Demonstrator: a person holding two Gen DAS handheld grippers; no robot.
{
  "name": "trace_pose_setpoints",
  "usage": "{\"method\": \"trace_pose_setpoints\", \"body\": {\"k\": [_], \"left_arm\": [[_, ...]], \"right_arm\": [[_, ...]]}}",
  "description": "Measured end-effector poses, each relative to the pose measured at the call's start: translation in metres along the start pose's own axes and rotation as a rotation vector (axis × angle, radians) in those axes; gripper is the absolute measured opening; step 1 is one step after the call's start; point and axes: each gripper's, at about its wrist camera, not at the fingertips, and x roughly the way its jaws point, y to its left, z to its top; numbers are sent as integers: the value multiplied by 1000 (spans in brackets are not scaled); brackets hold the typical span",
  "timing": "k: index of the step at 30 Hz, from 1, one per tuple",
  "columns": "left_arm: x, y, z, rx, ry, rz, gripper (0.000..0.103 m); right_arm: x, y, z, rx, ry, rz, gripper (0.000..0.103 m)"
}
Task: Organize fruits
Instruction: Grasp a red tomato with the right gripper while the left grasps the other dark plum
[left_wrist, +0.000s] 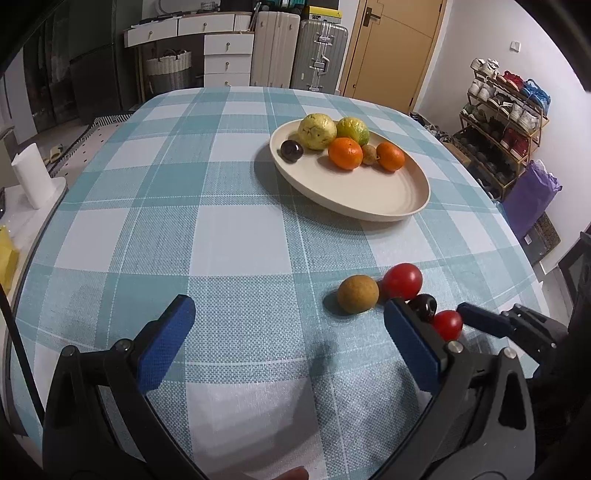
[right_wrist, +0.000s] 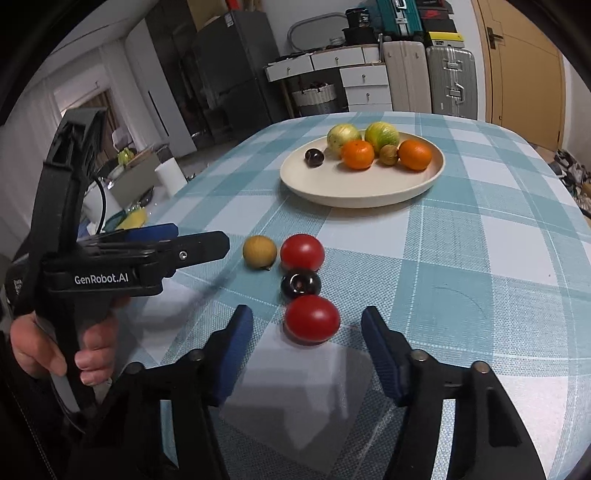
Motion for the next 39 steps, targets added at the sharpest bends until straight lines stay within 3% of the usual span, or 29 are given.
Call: {"method": "trace_pose_setpoints", "body": {"k": [4,14,29,31,34,39], "left_arm": [[0,-2,-1,7,2,-8,102],[-5,-16,-5,17,16,-108,102],[6,-80,-16,111,108,-248,100],[12,-84,-15,101,134,-239,95],[26,-84,-13,71,192,-245,75],[33,-87,-12,59,197,-255,61]], "right_arm": [[6,-2,-1,8,35,-5,33],[-10,-10,-1,25,-15,4,31],[-46,-55,-5,128,-95,-34,31],[-48,-57,-4,135,-103,-30,31],[-50,-60,-4,138,-111,-24,31],[-52,-63,-5,149,-121,-14,31]]}}
